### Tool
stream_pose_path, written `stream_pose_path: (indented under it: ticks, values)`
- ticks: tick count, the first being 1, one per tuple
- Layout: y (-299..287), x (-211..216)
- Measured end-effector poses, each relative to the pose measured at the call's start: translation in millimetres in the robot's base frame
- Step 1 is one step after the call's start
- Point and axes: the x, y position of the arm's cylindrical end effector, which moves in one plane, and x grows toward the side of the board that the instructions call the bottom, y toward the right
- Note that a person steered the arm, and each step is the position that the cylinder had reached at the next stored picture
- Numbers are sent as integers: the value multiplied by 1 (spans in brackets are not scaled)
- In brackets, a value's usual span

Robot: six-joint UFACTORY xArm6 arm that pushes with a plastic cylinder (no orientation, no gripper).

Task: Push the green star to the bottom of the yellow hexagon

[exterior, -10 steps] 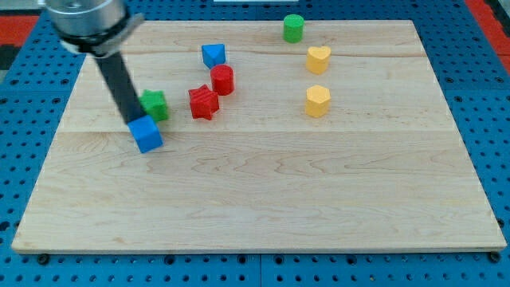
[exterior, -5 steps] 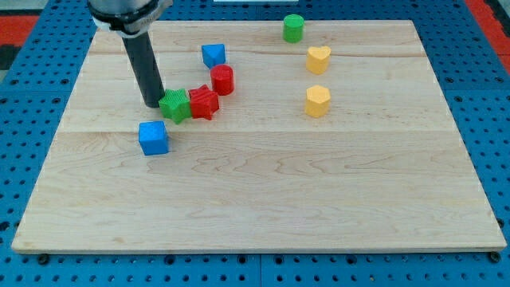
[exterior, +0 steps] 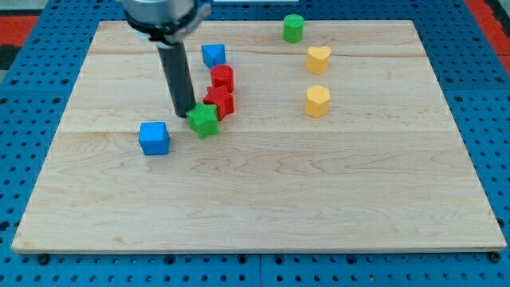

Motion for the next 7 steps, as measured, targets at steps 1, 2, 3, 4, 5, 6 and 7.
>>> stream_pose_path:
  ticks: [1,2,3,4,5,6,7]
  values:
    - [42,22]
    - [60,29]
    - [46,34]
    - [46,53]
    - [62,61]
    - [91,58]
    - [72,56]
